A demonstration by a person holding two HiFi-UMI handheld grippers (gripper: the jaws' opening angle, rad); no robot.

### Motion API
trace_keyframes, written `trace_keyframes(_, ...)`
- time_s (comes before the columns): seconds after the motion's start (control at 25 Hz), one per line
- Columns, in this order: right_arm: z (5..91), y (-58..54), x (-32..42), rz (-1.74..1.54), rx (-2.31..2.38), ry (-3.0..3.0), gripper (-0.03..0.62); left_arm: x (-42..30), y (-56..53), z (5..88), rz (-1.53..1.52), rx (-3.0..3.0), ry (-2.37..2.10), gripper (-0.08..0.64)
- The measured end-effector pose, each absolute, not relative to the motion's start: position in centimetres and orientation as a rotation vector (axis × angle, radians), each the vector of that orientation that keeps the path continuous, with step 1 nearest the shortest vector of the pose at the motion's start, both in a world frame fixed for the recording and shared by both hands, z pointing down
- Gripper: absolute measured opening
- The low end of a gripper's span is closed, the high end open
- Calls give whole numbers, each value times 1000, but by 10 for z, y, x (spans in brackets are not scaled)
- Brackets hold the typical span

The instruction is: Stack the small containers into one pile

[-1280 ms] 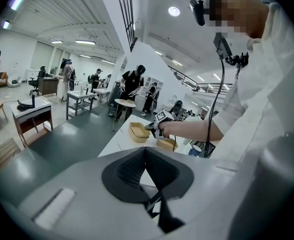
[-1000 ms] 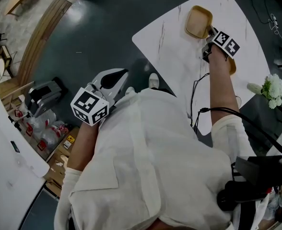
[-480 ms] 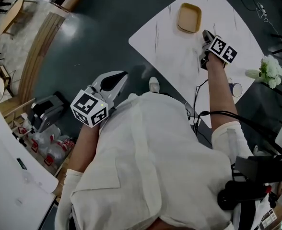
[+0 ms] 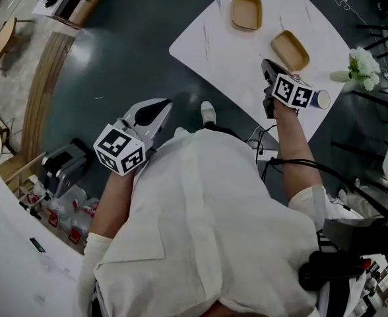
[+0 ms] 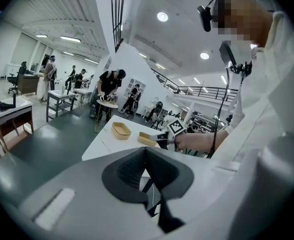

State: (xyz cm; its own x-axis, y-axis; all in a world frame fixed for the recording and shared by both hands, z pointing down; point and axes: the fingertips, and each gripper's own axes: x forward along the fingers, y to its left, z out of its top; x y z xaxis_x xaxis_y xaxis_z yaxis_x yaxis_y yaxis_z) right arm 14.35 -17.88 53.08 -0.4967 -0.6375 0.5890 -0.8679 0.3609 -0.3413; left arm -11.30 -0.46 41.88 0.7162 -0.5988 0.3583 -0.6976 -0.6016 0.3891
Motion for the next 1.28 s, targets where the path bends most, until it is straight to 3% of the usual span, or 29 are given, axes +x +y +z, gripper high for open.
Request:
trace_keyframes(0.52,535,-123,167,645,1149,-2211,6,-90,-2,425,285,2457,-827,8)
trace_keyframes(0.96,515,-206,246,397,1010,-2144,8,-51,-47,421,308,2496,-812,6)
trace_keyframes(1.28,549,-270,294,325,842,-2023,9,-44,-68,426,341,2451,-877,8)
